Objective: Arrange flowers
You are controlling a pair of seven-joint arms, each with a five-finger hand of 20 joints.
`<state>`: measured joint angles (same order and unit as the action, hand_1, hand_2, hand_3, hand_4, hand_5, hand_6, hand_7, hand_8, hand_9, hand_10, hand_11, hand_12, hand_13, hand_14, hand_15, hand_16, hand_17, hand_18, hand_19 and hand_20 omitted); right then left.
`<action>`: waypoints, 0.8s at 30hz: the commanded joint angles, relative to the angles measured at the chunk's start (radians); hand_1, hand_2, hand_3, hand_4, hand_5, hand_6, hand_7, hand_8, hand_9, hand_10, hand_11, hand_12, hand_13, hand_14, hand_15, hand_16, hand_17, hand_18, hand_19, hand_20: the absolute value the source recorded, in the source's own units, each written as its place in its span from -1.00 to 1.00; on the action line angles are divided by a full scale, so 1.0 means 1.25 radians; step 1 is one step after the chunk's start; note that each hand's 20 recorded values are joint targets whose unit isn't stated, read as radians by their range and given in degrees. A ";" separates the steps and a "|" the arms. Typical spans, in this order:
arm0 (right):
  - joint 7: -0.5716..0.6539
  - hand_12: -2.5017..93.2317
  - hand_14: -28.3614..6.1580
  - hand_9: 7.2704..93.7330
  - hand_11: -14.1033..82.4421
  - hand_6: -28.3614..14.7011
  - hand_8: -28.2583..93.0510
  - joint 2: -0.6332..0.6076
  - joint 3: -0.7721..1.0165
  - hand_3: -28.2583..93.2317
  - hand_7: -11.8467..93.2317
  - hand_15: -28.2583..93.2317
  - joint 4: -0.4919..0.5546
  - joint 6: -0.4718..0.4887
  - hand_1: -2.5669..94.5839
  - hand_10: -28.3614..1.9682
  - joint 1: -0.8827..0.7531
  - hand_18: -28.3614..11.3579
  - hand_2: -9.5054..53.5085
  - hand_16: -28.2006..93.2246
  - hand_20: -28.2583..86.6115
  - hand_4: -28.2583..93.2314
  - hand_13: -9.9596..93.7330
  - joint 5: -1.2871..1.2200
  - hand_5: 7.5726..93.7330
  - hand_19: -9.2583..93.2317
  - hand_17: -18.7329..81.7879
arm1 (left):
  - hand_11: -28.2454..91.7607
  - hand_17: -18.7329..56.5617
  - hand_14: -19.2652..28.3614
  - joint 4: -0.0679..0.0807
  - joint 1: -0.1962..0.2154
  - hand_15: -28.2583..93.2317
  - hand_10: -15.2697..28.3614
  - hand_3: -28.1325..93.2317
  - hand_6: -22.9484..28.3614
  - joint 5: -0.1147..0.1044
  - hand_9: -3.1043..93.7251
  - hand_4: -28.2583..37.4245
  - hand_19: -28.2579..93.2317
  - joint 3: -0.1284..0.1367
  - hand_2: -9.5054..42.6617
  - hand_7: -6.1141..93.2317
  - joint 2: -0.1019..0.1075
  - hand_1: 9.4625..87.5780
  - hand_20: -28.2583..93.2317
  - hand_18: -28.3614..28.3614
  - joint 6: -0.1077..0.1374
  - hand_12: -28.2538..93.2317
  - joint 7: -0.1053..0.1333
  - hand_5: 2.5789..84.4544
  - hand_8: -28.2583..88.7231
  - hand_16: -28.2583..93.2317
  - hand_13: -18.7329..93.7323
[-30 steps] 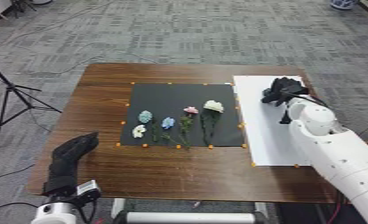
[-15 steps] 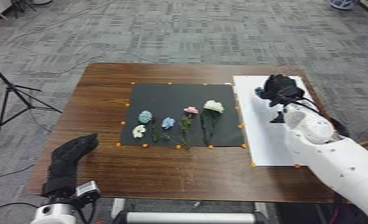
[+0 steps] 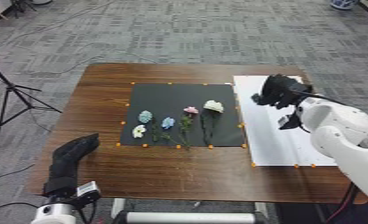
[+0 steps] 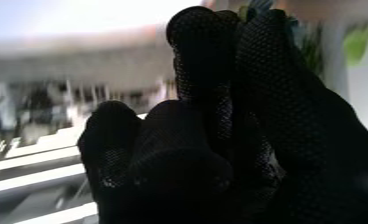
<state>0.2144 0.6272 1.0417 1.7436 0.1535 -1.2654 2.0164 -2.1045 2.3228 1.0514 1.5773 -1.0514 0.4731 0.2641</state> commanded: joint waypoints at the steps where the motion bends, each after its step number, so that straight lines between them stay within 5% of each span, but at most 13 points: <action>1: 0.005 -0.36 0.51 0.92 -0.28 0.33 -0.35 0.049 -0.070 0.39 -0.39 0.53 0.018 0.233 0.26 0.27 0.046 -0.32 -0.99 0.05 0.61 -0.88 0.92 -0.097 0.71 1.00 0.65 | -0.12 -0.41 0.51 -0.007 0.006 -0.17 0.33 0.58 -0.11 -0.001 0.12 -0.84 -0.29 0.005 -0.63 -0.46 -0.001 -0.47 -0.25 0.47 -0.022 -0.31 -0.011 0.24 -0.68 -0.52 0.04; 17: 0.001 -0.35 0.51 0.92 -0.31 0.34 -0.36 0.102 -0.104 0.41 -0.39 0.53 -0.002 0.228 0.24 0.26 0.049 -0.32 -0.99 0.05 0.61 -0.87 0.92 -0.091 0.71 1.00 0.65 | -0.12 -0.42 0.52 -0.009 0.015 -0.17 0.33 0.59 -0.11 0.003 0.12 -0.85 -0.28 0.005 -0.63 -0.47 -0.005 -0.48 -0.25 0.47 -0.037 -0.31 -0.014 0.24 -0.68 -0.52 0.04; 21: 0.008 -0.45 0.48 0.82 -0.27 0.27 -0.36 0.108 -0.084 0.42 -0.42 0.54 -0.005 0.259 0.05 0.20 0.049 -0.32 -1.00 0.06 0.62 -0.80 0.89 -0.109 0.61 1.00 0.63 | -0.12 -0.42 0.52 -0.011 0.022 -0.17 0.33 0.59 -0.10 0.002 0.12 -0.85 -0.28 0.011 -0.63 -0.47 -0.006 -0.48 -0.25 0.47 -0.034 -0.31 -0.015 0.24 -0.68 -0.52 0.04; 24: 0.012 -0.49 0.46 0.75 -0.28 0.27 -0.57 0.108 -0.073 0.51 -0.42 0.55 -0.004 0.250 -0.12 0.12 0.046 -0.33 -1.00 0.06 0.62 -0.81 0.87 -0.105 0.54 1.00 0.62 | -0.12 -0.42 0.52 -0.012 0.023 -0.17 0.33 0.59 -0.10 0.003 0.12 -0.84 -0.28 0.009 -0.64 -0.47 -0.007 -0.48 -0.25 0.47 -0.036 -0.31 -0.017 0.24 -0.68 -0.52 0.04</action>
<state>0.2195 0.7577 0.9209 1.7399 0.4447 -1.1976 1.8876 -2.1076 2.3345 1.0524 1.5843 -1.0520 0.4416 0.2547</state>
